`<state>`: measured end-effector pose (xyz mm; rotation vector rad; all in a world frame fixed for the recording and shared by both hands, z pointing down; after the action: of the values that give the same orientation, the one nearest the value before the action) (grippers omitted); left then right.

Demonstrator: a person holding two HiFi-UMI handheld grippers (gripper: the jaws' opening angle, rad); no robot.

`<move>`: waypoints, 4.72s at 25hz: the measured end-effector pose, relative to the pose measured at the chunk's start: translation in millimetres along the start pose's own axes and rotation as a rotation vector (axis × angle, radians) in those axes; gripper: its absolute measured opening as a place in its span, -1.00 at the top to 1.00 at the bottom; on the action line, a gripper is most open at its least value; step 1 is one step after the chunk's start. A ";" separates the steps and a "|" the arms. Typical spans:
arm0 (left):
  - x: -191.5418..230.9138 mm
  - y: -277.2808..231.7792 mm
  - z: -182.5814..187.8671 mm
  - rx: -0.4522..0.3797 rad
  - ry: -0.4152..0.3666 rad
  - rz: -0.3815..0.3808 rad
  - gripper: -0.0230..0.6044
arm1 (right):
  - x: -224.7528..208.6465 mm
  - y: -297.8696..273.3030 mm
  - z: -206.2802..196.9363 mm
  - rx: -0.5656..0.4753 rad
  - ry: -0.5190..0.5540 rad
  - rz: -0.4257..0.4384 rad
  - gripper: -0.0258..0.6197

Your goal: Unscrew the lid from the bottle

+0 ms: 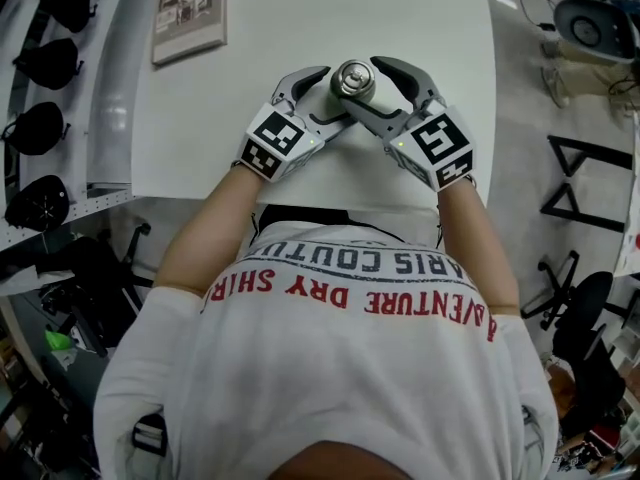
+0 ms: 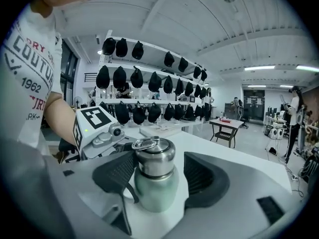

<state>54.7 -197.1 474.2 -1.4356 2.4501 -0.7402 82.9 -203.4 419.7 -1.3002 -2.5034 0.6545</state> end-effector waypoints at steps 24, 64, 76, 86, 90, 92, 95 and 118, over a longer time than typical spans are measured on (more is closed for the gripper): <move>1.7 -7.1 4.5 -0.034 -0.010 -0.106 -0.23 | 2.6 -6.8 4.8 -0.027 0.079 0.094 0.11; -4.0 -2.1 2.2 -0.040 -0.007 -0.085 -0.21 | 7.8 3.8 7.5 -0.062 0.110 0.128 -0.03; -8.1 -4.7 2.0 -0.060 0.126 0.145 -0.21 | 8.3 -2.4 7.9 -0.081 0.072 0.024 0.10; -6.7 -5.2 -0.8 -0.031 0.079 0.074 -0.21 | 8.4 -4.0 8.2 -0.084 0.105 0.090 0.11; -5.5 -5.5 -4.9 -0.018 0.022 0.002 -0.19 | 8.4 -4.9 8.7 -0.071 0.132 0.143 0.11; -4.4 -4.7 -6.0 -0.011 -0.015 -0.047 -0.18 | 8.8 -5.3 9.2 -0.066 0.144 0.171 0.11; -2.3 -3.3 -7.6 0.009 -0.072 -0.134 -0.18 | 11.0 -6.5 10.8 -0.069 0.162 0.221 0.11; 1.1 1.1 -8.0 0.122 -0.239 -0.424 -0.18 | 16.9 -7.0 15.9 -0.069 0.244 0.476 0.09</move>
<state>50.1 -195.0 480.5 -1.8958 1.9117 -0.7294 61.8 -197.5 409.6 -1.8996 -2.0501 0.4642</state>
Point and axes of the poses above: the fingertips, and each gripper's own axes: y backward along the fingers, x to its left, z out of its top, the point moved 2 cm from there along y, backward along the fingers, and after that the axes turned 7 degrees about x, right-handed, at the moved point
